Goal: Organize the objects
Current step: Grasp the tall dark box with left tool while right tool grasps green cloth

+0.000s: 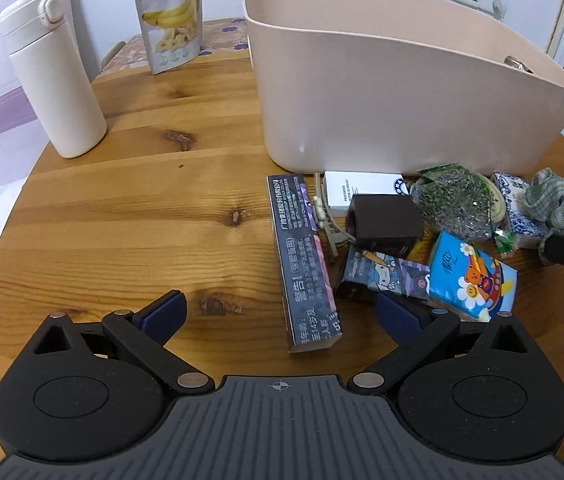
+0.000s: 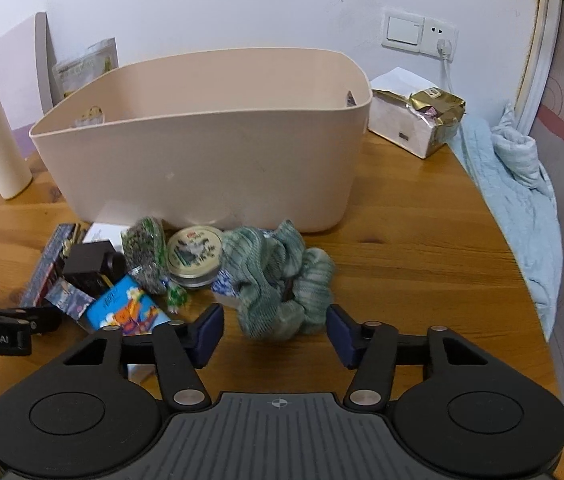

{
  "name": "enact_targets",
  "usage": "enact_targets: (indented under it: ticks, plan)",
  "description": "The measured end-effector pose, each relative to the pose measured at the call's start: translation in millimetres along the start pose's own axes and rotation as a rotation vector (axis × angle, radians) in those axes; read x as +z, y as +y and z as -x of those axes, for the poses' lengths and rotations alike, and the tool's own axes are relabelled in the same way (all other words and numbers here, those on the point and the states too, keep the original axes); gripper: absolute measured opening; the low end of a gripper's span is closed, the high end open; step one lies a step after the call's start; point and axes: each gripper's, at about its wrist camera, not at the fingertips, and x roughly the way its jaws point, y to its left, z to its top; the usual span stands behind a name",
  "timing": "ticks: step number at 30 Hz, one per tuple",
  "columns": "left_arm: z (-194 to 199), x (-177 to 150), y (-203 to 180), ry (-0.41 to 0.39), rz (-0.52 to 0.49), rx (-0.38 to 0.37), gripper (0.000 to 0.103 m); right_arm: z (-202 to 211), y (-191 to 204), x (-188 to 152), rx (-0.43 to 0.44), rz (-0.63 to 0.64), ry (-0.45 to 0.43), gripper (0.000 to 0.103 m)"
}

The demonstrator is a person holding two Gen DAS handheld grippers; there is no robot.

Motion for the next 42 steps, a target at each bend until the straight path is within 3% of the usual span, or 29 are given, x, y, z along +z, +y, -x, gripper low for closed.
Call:
enact_targets:
  ticks: [4,10,14,17,19,28,42]
  plan:
    - [-8,2,2,0.033,0.005,-0.022,0.081,-7,3,3,0.001,-0.004,0.005,0.047]
    - [-7,3,1,0.028,-0.020,-0.042,0.074,-11,10,5,-0.001,0.007,0.009,0.038]
    - [-7,3,2,0.017,-0.028,-0.053,0.068,-11,11,5,0.006,0.000,0.006,0.023]
    - [-5,3,1,0.002,-0.038,-0.056,0.046,-12,10,4,0.002,-0.014,0.012,0.016]
    - [-4,4,0,-0.005,-0.051,-0.063,0.026,-10,11,4,-0.005,-0.010,0.008,0.014]
    - [3,1,8,-0.020,-0.032,-0.081,0.023,5,8,-2,0.001,-0.016,-0.006,0.011]
    - [51,0,16,-0.138,-0.019,-0.099,0.023,41,3,4,0.008,-0.033,-0.102,0.011]
